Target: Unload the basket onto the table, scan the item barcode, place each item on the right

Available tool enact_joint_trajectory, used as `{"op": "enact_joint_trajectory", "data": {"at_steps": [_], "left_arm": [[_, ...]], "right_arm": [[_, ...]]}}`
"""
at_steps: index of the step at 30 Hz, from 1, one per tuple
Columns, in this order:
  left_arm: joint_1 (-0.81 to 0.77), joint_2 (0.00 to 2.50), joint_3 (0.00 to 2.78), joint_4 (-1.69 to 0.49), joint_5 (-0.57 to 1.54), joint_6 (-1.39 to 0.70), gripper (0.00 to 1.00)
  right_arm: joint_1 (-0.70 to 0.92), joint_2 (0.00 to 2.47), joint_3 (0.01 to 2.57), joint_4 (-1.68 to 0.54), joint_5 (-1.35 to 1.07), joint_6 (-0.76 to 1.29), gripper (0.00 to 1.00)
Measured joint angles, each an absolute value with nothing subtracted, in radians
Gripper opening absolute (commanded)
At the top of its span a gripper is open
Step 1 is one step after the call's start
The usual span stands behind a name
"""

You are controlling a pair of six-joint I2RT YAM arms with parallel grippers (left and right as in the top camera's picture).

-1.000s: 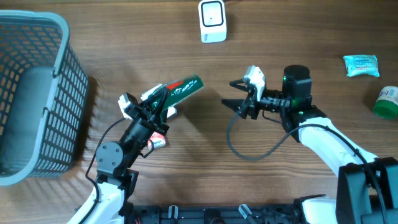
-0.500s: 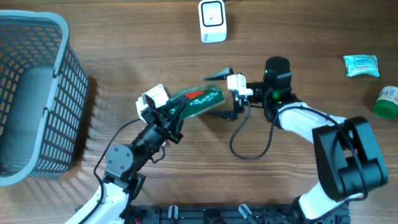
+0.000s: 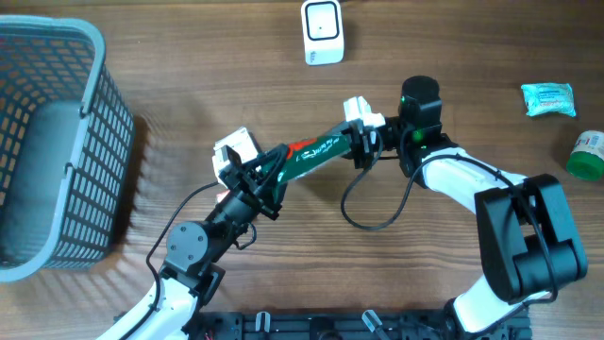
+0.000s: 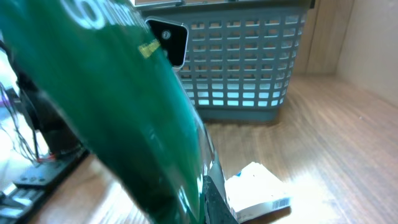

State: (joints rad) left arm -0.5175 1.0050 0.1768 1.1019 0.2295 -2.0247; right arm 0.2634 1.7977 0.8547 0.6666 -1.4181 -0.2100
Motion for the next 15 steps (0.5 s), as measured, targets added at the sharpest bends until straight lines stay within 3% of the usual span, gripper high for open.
{"op": "enact_joint_trajectory", "data": {"at_steps": [3, 6, 9, 12, 15], "left_arm": [[-0.517, 1.004, 0.184, 1.059, 0.220, -2.025, 1.00], [-0.517, 1.001, 0.192, 0.924, 0.214, -2.024, 1.00], [-0.517, 1.002, 0.198, 0.727, 0.214, -2.024, 1.00], [-0.515, 1.003, 0.198, 0.614, 0.214, -2.020, 1.00], [-0.503, 1.002, 0.200, 0.500, 0.206, -2.017, 1.00]], "right_arm": [[0.241, 1.802, 0.854, 0.863, -1.437, 0.102, 0.04], [0.191, 1.809, 0.859, 1.292, -1.446, 0.573, 0.04], [0.155, 1.813, 0.860, 1.579, -1.445, 0.925, 0.04], [0.112, 1.808, 0.860, 1.546, -1.414, 1.256, 0.04], [0.084, 1.810, 0.860, 1.360, -1.386, 1.459, 0.04]]}}
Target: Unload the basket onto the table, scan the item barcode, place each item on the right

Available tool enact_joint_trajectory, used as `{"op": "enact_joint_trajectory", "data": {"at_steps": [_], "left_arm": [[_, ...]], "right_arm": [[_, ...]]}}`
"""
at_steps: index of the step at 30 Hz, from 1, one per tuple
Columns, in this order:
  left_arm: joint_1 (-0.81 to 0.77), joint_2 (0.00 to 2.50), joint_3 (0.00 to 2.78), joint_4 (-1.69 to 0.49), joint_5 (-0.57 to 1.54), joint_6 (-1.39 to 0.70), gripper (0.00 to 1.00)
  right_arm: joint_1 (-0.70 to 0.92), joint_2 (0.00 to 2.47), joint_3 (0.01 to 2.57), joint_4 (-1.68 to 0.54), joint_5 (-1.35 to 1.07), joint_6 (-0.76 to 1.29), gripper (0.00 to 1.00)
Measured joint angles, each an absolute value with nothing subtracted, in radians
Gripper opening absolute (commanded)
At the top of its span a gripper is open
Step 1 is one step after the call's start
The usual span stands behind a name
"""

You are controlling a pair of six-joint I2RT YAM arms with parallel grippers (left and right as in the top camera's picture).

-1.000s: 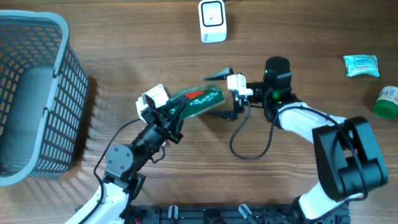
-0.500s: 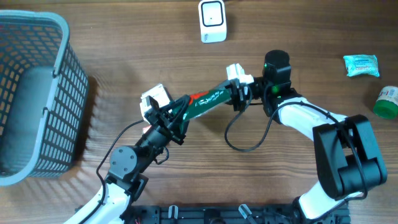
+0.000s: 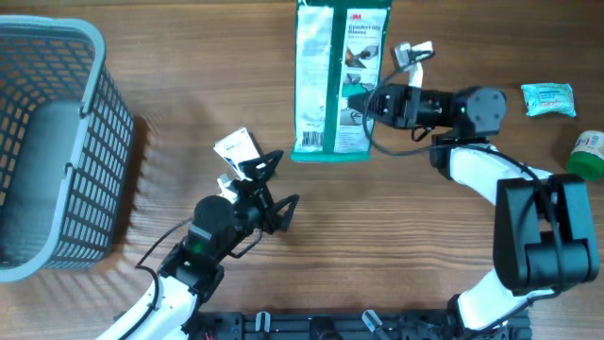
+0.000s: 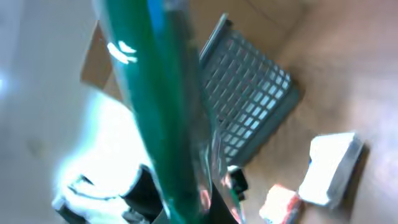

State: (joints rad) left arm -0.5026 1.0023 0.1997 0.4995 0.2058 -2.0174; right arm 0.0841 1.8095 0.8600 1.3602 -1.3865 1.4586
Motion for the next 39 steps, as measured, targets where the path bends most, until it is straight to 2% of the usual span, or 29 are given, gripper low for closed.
{"op": "enact_joint_trajectory", "data": {"at_steps": [5, 10, 17, 27, 34, 35, 37, 38, 39], "left_arm": [[-0.501, 1.002, 0.200, 0.338, 0.157, -1.954, 1.00], [-0.501, 1.002, 0.200, 0.321, 0.138, -1.926, 1.00], [-0.501, 1.002, 0.200, 0.304, 0.127, -1.922, 1.00], [-0.501, 1.002, 0.202, -0.009, 0.128, -1.917, 1.00], [-0.501, 0.996, 0.208, -0.019, 0.085, -1.905, 1.00], [-0.499, 0.998, 0.204, 0.019, 0.058, -1.859, 0.99], [-0.482, 1.000, 0.201, 0.199, 0.012, -1.528, 1.00], [-0.474, 0.997, 0.209, 0.262, 0.012, -1.458, 1.00], [-0.471, 0.984, 0.232, 0.243, 0.009, -1.325, 1.00]], "right_arm": [[0.083, 1.811, 0.860, 1.415, -1.375, 1.553, 0.04], [0.083, 1.811, 0.860, 1.572, -1.361, 1.559, 0.04], [0.083, 1.811, 0.860, 1.579, -1.353, 1.559, 0.05], [0.084, 1.547, 0.860, 1.578, -1.415, 1.556, 0.05], [0.084, 1.521, 0.860, 1.579, -1.486, 1.593, 0.05], [0.084, 1.516, 0.860, 1.579, -1.491, 1.594, 0.05], [0.084, 1.508, 0.860, 1.579, -1.523, 1.598, 0.05], [0.084, 1.508, 0.860, 1.579, -1.530, 1.600, 0.05], [0.084, 1.508, 0.860, 1.579, -1.541, 1.600, 0.05]]}}
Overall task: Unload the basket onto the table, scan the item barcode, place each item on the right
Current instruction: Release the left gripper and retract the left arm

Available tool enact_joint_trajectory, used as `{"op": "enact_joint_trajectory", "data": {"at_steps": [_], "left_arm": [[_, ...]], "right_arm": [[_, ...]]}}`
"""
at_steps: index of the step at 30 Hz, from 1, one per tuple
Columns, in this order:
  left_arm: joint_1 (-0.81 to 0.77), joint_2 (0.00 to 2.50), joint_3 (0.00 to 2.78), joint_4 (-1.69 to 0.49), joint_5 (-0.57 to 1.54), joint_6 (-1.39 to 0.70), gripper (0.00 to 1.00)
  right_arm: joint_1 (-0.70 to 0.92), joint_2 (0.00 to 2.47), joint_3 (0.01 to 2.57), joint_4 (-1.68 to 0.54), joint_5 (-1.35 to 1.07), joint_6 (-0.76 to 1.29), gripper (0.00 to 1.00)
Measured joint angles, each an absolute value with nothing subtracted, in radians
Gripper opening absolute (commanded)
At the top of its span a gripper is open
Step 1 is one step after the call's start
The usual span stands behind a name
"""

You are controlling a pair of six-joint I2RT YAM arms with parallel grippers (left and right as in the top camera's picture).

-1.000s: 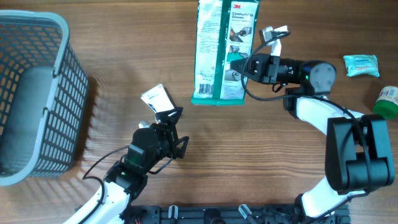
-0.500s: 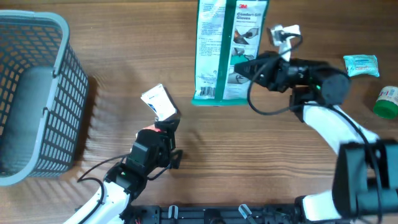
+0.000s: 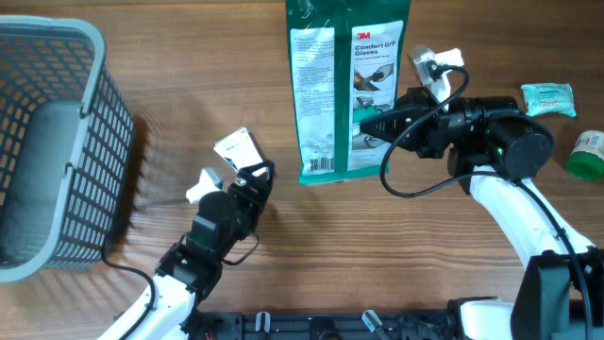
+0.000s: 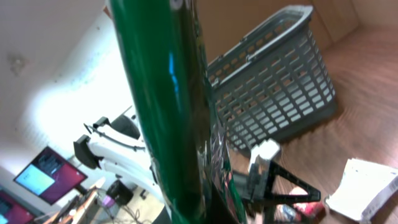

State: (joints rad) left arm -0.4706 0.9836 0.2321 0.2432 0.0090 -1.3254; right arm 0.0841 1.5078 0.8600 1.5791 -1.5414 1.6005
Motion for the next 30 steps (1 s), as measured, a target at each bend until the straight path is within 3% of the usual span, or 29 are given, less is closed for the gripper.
{"op": "enact_joint_trajectory", "data": {"at_steps": [4, 9, 13, 20, 24, 30], "left_arm": [[-0.471, 0.836, 0.439, -0.031, -0.093, -0.915, 1.00], [-0.471, 0.651, 0.768, -0.384, -0.300, -0.635, 1.00], [-0.471, 0.492, 0.899, -0.442, -0.363, -0.506, 1.00], [-0.471, 0.261, 0.921, -0.539, -0.440, -0.403, 1.00], [-0.471, 0.192, 0.923, -0.716, -0.514, -0.458, 1.00], [-0.457, 0.138, 0.922, -0.767, -0.578, -0.522, 1.00]], "right_arm": [[0.084, 1.507, 0.860, 1.579, -1.559, 1.614, 0.05], [0.084, 1.507, 0.860, 1.579, -1.559, 1.619, 0.05], [0.084, 1.507, 0.860, 1.579, -1.559, 1.618, 0.05], [0.109, 1.507, 0.860, 1.580, -1.559, 1.615, 0.05], [0.150, 1.507, 0.860, 1.579, -1.559, 1.603, 0.05], [0.197, 1.507, 0.860, 1.579, -1.559, 1.573, 0.05]]}}
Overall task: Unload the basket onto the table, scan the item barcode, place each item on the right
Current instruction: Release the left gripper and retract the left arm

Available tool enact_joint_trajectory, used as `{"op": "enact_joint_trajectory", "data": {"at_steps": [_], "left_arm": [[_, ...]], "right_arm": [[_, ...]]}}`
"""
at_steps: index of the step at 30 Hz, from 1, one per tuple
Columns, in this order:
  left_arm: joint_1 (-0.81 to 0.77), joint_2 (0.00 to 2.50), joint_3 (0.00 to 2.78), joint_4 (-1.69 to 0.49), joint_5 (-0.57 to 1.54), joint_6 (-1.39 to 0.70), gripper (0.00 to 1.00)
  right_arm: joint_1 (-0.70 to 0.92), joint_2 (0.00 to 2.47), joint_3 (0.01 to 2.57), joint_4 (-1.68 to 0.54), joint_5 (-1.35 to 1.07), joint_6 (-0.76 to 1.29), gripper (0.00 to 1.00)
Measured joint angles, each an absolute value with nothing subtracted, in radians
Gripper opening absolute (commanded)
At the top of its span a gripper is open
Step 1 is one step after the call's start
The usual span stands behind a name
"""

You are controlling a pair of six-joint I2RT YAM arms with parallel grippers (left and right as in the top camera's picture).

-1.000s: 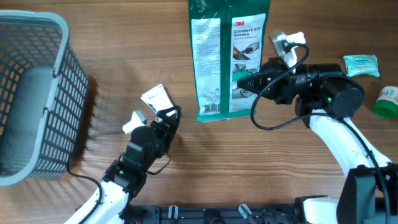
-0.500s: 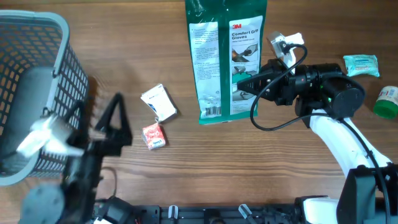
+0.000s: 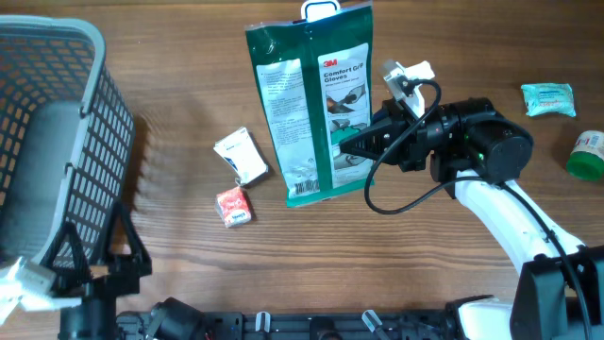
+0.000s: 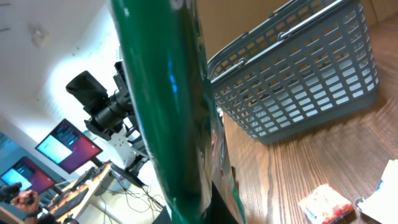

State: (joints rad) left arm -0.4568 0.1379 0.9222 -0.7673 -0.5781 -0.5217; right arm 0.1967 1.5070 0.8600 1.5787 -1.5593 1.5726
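Observation:
A green 3M gloves package is held up flat toward the overhead camera, with my right gripper shut on its right side. In the right wrist view the package runs edge-on through the frame from the gripper at the bottom. The white scanner peeks out above the package's top edge; the rest of it is hidden behind the package. My left gripper stands open at the bottom left, with nothing between its fingers.
A grey basket fills the left side, also the grey basket behind the package. A small white box and a red packet lie left of the package. A teal packet and a green bottle lie far right.
The left arm has moved from beside the white box to the bottom left corner, uncovering a red packet. The right gripper has shifted the package slightly left and tilted it.
At first both grippers held the package between them, low over the table's middle. Then the left gripper was open and the right alone held the package flat over the scanner. Later the left arm sat by the white box; now it is at the bottom left.

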Motion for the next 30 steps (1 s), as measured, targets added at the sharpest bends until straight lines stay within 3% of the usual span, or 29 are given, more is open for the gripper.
{"op": "enact_joint_trajectory", "data": {"at_steps": [7, 19, 24, 27, 30], "left_arm": [[-0.351, 0.008, 0.929, -0.863, -0.577, -0.567, 1.00], [-0.344, 0.008, 0.929, -1.010, -0.574, -0.583, 1.00], [-0.344, 0.008, 0.932, -1.207, -0.570, -0.587, 1.00], [-0.344, 0.008, 0.932, -1.279, -0.570, -0.586, 1.00], [-0.344, 0.008, 0.932, -1.279, -0.571, -0.586, 1.00]], "right_arm": [[0.207, 1.507, 0.860, 1.579, -1.559, 1.565, 0.05], [0.228, 1.503, 0.878, 1.518, -1.559, 1.386, 0.05], [0.229, 1.489, 0.904, 1.066, -1.496, 1.267, 0.05], [0.234, 1.488, 0.907, 0.797, -1.363, 0.984, 0.05], [0.272, 1.488, 0.907, 0.742, -1.301, 0.723, 0.04]]}}
